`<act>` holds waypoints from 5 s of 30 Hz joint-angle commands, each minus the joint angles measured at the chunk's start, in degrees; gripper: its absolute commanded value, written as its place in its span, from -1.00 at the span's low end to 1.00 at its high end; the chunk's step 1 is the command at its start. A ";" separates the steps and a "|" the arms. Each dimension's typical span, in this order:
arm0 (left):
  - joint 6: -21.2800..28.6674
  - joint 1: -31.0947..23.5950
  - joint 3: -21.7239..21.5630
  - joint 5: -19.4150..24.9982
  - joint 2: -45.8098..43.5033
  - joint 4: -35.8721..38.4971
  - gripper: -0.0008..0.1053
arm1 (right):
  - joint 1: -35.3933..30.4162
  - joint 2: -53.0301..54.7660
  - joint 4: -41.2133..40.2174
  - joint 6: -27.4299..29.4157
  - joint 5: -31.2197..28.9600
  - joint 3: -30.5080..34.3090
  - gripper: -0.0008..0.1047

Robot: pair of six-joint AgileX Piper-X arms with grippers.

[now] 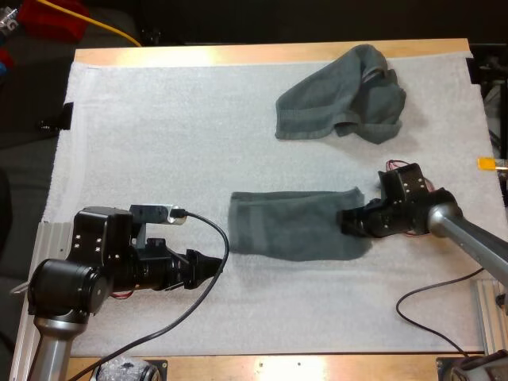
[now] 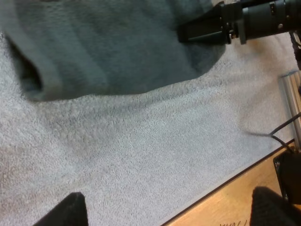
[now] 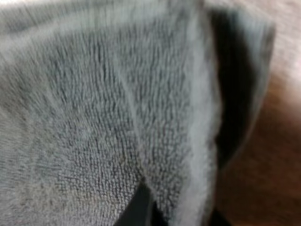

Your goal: Pick towel from pile, fold and stack

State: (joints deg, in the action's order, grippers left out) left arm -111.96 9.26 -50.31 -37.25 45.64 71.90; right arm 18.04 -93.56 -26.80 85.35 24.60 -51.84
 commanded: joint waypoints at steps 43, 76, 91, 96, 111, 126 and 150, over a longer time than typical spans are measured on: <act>0.47 -0.13 -0.39 -3.58 -0.32 0.26 0.30 | 15.01 -2.18 -15.11 -9.89 -6.35 -18.38 -0.96; 0.47 -0.13 -0.39 -3.71 -0.32 0.26 0.30 | 16.62 -9.40 -6.34 -14.02 6.05 -18.38 0.06; 0.88 -0.13 -0.39 -3.71 -0.32 0.26 0.30 | 17.44 -8.74 -4.72 -13.69 15.63 -18.38 0.11; 0.88 -0.13 -0.39 -3.71 -0.32 0.26 0.30 | 18.49 -7.32 -4.90 -13.63 15.52 -18.38 0.11; 0.88 -0.13 -0.39 -3.71 -0.32 0.26 0.30 | 22.91 -8.14 -6.53 -14.06 7.40 -18.28 0.11; 0.88 -0.13 -0.39 -3.71 -0.32 -0.21 0.30 | 22.91 3.43 -8.56 -9.01 -6.77 -18.28 0.15; -2.20 -0.13 0.74 -3.73 2.32 -13.32 0.34 | 22.91 20.68 -28.71 -4.04 -21.47 -18.28 0.45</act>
State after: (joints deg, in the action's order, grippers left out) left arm -113.75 9.26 -49.60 -40.59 47.62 59.39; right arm 40.94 -73.36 -54.46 80.36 3.53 -69.97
